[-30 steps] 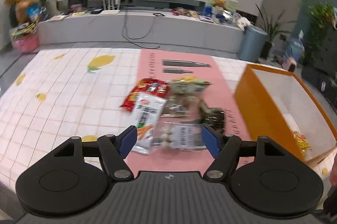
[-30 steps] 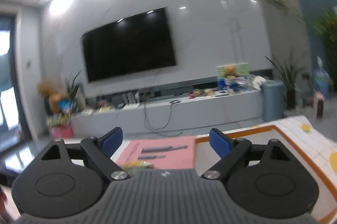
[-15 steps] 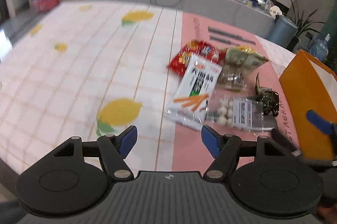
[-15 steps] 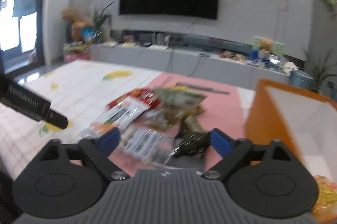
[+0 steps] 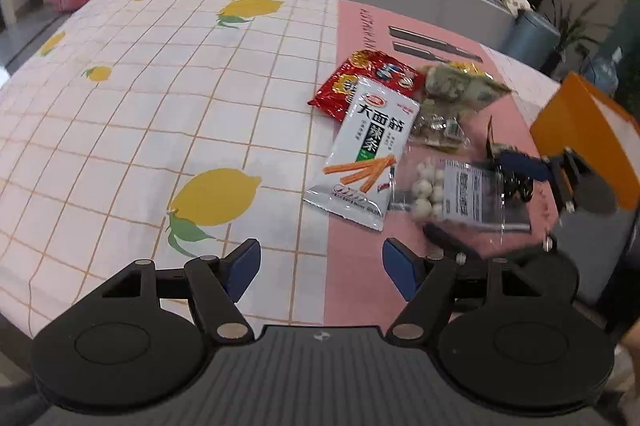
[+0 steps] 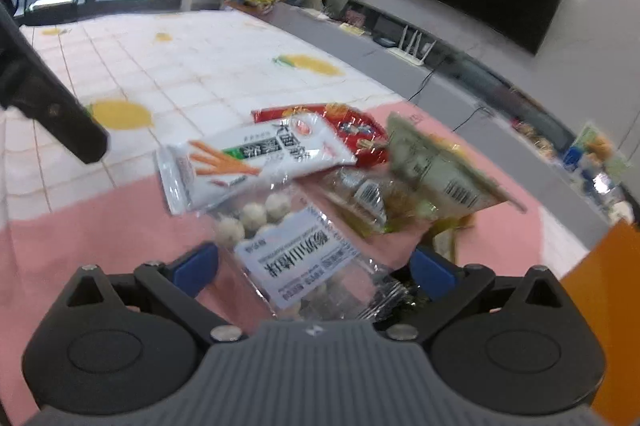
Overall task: Organize snacks
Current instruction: 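Move both tools back over the snack pile, then grasp the clear box of white hawthorn balls with the right tool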
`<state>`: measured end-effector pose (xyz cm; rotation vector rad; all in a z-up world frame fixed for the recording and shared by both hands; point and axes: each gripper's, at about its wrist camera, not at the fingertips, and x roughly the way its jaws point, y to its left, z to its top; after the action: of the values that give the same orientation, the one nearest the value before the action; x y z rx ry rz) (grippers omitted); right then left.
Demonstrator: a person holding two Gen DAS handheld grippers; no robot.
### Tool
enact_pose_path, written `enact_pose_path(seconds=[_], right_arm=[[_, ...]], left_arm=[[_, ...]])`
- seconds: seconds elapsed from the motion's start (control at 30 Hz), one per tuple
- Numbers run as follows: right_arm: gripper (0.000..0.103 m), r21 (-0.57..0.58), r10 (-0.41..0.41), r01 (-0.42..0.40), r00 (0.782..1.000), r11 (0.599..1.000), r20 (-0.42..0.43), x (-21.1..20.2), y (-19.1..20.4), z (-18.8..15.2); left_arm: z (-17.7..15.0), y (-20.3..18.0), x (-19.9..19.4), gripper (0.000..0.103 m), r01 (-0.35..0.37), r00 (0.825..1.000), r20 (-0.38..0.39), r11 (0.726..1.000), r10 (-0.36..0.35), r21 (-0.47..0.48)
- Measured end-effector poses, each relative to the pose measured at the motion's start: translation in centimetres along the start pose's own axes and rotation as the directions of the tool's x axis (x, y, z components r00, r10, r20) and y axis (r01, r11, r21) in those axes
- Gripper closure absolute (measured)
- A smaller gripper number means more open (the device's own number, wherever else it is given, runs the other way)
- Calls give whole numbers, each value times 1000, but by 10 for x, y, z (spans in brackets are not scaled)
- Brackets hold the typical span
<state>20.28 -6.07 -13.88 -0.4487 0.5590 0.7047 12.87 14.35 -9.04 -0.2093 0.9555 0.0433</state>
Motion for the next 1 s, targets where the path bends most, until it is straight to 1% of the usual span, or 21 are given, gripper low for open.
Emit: enact_pose_path(seconds=[0.03,0.17,0.2,0.27,0.33,0.47,0.5,0.57,0.63,0.73,0.8,0.9,1.0], right_arm=[[3,37,27,-27,1000,999,-3,3,-7,0],[4,48,92,-92,996,995,5,8,-17,-2],[7,74,112,-111,994,991,-10,8,-21,-1],[13,166,160,-150,986,975,-46,10,-28,-1],[16,151,152,-143,988,978,-43,7,-24,-3],[19,198,116,-100,991,975,-72,4,-19,-1],[21,203,99,-82,992,976,-79,3,-16,0],[29,223,71,-50,994,974,-88,-2,-12,0],[30,232,47,-22,993,973,-106,-4,-10,1],[31,226,36,-8,992,974,-117,-10,-5,-1],[31,240,34,-2,991,971,-129,-12,-6,-1],[32,256,8,31,988,966,-152,-19,-7,-2],[32,286,5,39,988,957,-153,-29,-6,-3]], left_arm=[[-1,-1,1,21,0,1000,0,1000,0,5],[-3,-3,5,21,5,1000,-16,1000,-4,11],[-4,-4,6,21,2,1000,-20,1000,-2,14],[-5,-5,8,21,-3,1000,-27,1000,4,22],[-5,-5,8,21,1,999,-35,1000,0,26],[-4,-4,4,21,15,999,-30,1000,-15,17],[-5,-4,3,21,15,999,-28,1000,-15,16],[-4,-4,1,21,17,1000,-26,1000,-17,14],[-4,-4,0,21,19,1000,-23,1000,-19,12],[-3,-4,-2,21,19,1000,-17,1000,-19,13],[-3,-4,-3,21,19,1000,-13,1000,-18,14],[-3,-4,-3,21,17,1000,-13,1000,-17,9],[-4,-5,-2,21,15,1000,-17,1000,-15,12]])
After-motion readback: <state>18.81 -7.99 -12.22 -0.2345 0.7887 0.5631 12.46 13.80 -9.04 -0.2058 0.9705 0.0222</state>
